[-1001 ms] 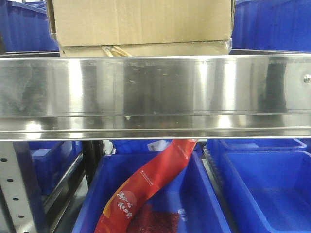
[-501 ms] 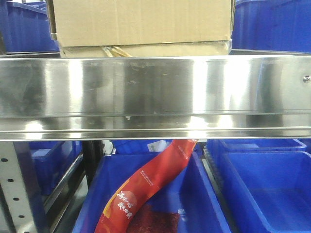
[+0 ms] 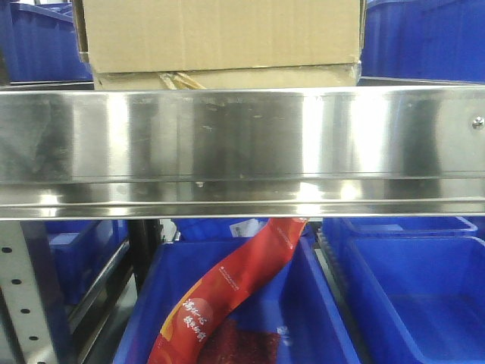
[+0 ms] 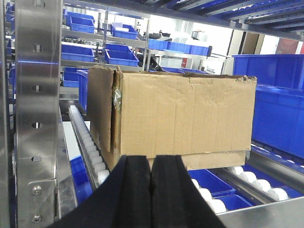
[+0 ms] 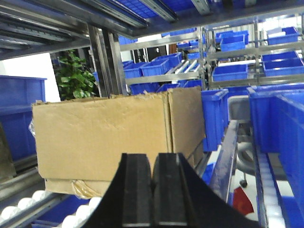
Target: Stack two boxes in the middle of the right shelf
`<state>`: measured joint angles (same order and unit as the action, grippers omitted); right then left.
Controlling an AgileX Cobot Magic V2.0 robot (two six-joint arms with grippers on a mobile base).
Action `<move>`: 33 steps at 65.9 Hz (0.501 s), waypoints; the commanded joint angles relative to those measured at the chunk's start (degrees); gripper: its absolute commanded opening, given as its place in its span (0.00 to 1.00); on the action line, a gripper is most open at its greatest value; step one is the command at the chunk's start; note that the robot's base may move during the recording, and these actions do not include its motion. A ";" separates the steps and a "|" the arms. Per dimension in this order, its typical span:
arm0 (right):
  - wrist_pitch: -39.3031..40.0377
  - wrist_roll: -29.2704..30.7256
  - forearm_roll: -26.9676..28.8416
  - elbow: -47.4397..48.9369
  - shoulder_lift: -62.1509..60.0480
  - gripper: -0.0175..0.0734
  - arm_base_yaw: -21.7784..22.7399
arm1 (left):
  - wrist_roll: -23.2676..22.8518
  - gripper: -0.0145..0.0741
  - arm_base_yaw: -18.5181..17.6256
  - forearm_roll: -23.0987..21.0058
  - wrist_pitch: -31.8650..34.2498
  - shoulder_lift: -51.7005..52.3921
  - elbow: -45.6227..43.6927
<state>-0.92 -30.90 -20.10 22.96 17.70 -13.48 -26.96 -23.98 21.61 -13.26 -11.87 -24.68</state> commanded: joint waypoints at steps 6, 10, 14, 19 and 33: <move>1.22 -0.01 -0.66 -0.10 -0.32 0.01 0.31 | -0.02 0.06 0.31 0.20 0.95 0.28 0.14; -1.19 -0.01 -0.66 -0.10 -0.32 0.01 0.31 | -0.02 0.06 0.31 0.20 0.95 0.28 0.14; -1.73 3.02 -0.66 -0.52 -0.83 0.01 0.31 | -0.02 0.06 0.31 0.20 0.95 0.28 0.14; -2.15 14.57 2.78 -2.12 -2.90 0.01 0.54 | -0.02 0.06 0.31 0.20 0.95 0.28 0.14; -10.90 24.84 8.26 -7.61 -13.96 0.01 5.19 | -0.02 0.06 0.31 0.20 0.95 0.28 0.14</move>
<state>-8.09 -7.90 -12.97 16.91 7.68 -10.25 -26.96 -23.98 21.61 -13.26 -11.87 -24.68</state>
